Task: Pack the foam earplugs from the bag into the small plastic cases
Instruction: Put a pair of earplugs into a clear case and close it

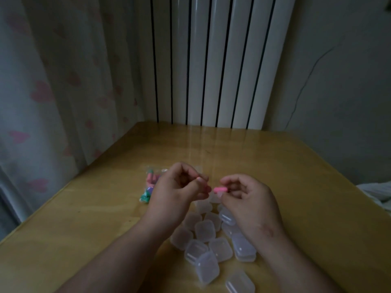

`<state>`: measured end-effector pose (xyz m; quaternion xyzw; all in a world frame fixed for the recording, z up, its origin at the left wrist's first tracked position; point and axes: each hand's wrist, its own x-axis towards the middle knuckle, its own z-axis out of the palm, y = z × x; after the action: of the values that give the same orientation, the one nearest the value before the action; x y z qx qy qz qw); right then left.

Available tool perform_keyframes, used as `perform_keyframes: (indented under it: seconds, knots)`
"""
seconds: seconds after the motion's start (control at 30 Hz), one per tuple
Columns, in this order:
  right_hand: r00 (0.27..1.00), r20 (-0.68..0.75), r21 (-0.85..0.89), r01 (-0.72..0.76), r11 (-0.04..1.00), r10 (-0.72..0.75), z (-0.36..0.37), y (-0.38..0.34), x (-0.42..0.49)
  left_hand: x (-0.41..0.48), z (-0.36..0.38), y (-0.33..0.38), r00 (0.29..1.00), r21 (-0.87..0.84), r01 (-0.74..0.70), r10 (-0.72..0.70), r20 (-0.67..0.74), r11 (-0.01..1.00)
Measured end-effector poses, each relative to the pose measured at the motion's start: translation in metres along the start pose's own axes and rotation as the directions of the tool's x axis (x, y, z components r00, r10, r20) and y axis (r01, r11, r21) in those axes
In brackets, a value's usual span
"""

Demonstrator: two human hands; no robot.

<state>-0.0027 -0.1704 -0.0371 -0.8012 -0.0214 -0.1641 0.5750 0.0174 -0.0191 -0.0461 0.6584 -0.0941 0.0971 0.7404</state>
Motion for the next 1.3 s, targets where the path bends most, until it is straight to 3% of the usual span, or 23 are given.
perform_keyframes:
  seconds: [0.17, 0.33, 0.6, 0.93, 1.07, 1.13, 1.23, 1.3]
  knots:
    - [0.997, 0.068, 0.044, -0.027, 0.999, 0.024, 0.0, -0.001, -0.001, 0.003, -0.006, -0.002, 1.0, 0.122, -0.015, 0.015, -0.002, 0.992]
    - [0.996, 0.085, 0.089, -0.047, 0.995, 0.04, 0.001, -0.002, -0.001, 0.002, -0.006, 0.002, 0.998, 0.126, 0.024, -0.031, 0.054, 0.992]
    - [0.983, 0.173, 0.282, -0.103, 0.954, 0.055, 0.001, -0.005, -0.002, 0.002, -0.007, 0.002, 0.99, 0.175, -0.042, 0.017, 0.142, 0.984]
    - [0.989, 0.148, 0.27, -0.019, 0.963, -0.022, 0.004, -0.005, -0.003, 0.003, -0.009, 0.0, 0.992, 0.253, -0.07, 0.04, 0.124, 0.965]
    - [0.995, 0.098, 0.178, 0.001, 0.984, -0.018, 0.003, -0.004, -0.002, 0.004, -0.012, 0.002, 0.989, 0.334, -0.052, 0.002, 0.146, 0.941]
    - [0.998, 0.052, 0.089, 0.022, 0.996, -0.027, 0.002, -0.001, 0.0, 0.008, -0.019, 0.0, 0.99, 0.495, -0.08, 0.013, 0.137, 0.865]
    - [0.998, 0.035, 0.057, 0.044, 0.997, -0.046, 0.0, 0.001, 0.001, 0.01, -0.025, 0.003, 0.98, 0.758, -0.168, 0.021, 0.2, 0.63]
    - [0.998, 0.039, 0.046, 0.047, 0.998, -0.049, -0.001, 0.002, 0.0, 0.008, -0.025, 0.003, 0.969, 0.856, -0.184, -0.059, 0.241, 0.483]
